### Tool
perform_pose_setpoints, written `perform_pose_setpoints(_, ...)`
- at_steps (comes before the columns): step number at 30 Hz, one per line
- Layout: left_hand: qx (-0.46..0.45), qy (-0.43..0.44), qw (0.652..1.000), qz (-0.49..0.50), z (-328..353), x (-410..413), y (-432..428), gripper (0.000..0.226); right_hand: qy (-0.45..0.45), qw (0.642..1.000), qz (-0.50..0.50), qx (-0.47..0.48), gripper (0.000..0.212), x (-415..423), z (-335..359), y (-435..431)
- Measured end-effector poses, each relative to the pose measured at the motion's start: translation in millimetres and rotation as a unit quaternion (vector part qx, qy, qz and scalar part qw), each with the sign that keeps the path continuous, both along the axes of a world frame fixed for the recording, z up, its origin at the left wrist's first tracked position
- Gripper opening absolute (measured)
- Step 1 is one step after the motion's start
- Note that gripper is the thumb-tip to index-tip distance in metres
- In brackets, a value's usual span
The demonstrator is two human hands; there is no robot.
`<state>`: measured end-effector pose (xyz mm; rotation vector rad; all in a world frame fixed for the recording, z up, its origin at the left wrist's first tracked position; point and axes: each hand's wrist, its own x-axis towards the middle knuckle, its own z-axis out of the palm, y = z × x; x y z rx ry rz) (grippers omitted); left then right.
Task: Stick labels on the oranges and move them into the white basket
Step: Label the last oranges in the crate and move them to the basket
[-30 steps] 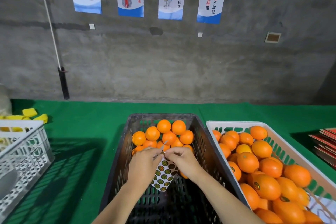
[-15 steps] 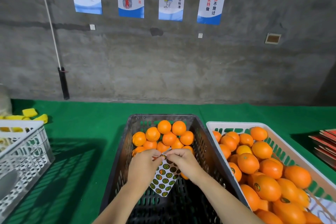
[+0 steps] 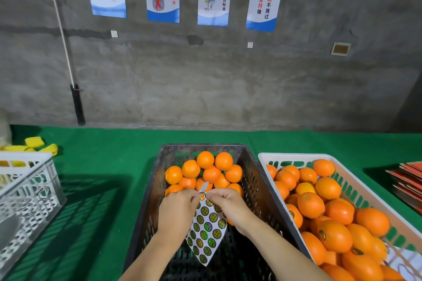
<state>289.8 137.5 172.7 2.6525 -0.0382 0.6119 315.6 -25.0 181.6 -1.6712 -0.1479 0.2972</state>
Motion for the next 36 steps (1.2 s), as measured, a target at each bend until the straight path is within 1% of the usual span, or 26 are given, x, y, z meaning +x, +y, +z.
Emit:
perform_pose_setpoints(4,-0.015,-0.02,1.0,0.0,0.8,-0.2,0.3,0.029,0.004,1.0,-0.005,-0.009,0.024,-0.6,-0.2,0.8)
perform_pose_setpoints(8,0.047,-0.008,0.999,0.002,-0.5,-0.8,-0.3,0.03,0.019,1.0,0.0,-0.001,0.024,-2.3,-0.6,1.5)
perform_pose_setpoints(10,0.06,0.0,0.998,0.009,-1.1,-0.6,-1.1,0.03,0.024,1.0,-0.006,0.007,0.024,-1.1,-2.8,2.6)
perform_pose_setpoints(15,0.021,0.005,1.0,0.018,0.1,-2.2,-4.4,0.026,0.041,0.998,-0.024,0.03,0.024,2.4,-9.4,7.0)
perform_pose_setpoints(18,0.042,0.007,0.999,0.01,1.3,-4.3,-7.0,0.03,0.061,0.997,-0.038,0.036,0.024,3.2,-11.1,10.3)
perform_pose_setpoints(20,0.056,0.006,0.998,0.013,2.0,-5.5,-7.9,0.029,0.088,0.994,-0.039,0.054,0.021,3.2,-9.9,12.4)
perform_pose_setpoints(22,0.079,0.011,0.997,0.012,2.1,-5.2,-8.3,0.024,0.131,0.987,-0.046,0.08,0.017,4.8,-8.3,12.8)
perform_pose_setpoints(25,0.099,0.004,0.995,-0.003,1.7,-4.1,-10.0,0.011,0.214,0.97,-0.036,0.11,0.026,7.3,-3.5,9.1)
perform_pose_setpoints(27,0.091,-0.005,0.996,-0.013,2.0,-3.6,-9.6,0.007,0.242,0.962,-0.022,0.124,0.034,9.0,-2.2,4.7)
perform_pose_setpoints(29,0.104,-0.019,0.994,-0.037,3.2,-4.2,-8.6,0.007,0.246,0.961,-0.007,0.124,0.041,9.3,-0.7,1.7)
perform_pose_setpoints(30,0.126,-0.033,0.99,-0.06,3.2,-4.6,-8.3,0.013,0.245,0.962,-0.005,0.117,0.039,9.0,-0.3,1.4)
perform_pose_setpoints(32,0.173,-0.059,0.978,-0.098,4.5,-6.6,-8.7,0.03,0.237,0.968,-0.014,0.085,0.027,9.6,-1.9,2.4)
perform_pose_setpoints(33,0.184,-0.066,0.975,-0.109,4.6,-7.0,-9.1,0.034,0.232,0.97,-0.024,0.071,0.023,10.0,-3.1,3.2)
perform_pose_setpoints(34,0.188,-0.071,0.973,-0.116,5.1,-7.6,-9.0,0.034,0.223,0.972,-0.039,0.062,0.023,12.1,-5.1,4.0)
perform_pose_setpoints(36,0.145,-0.066,0.98,-0.12,6.1,-9.1,-9.4,0.024,0.215,0.972,-0.076,0.063,0.023,15.6,-9.0,4.0)
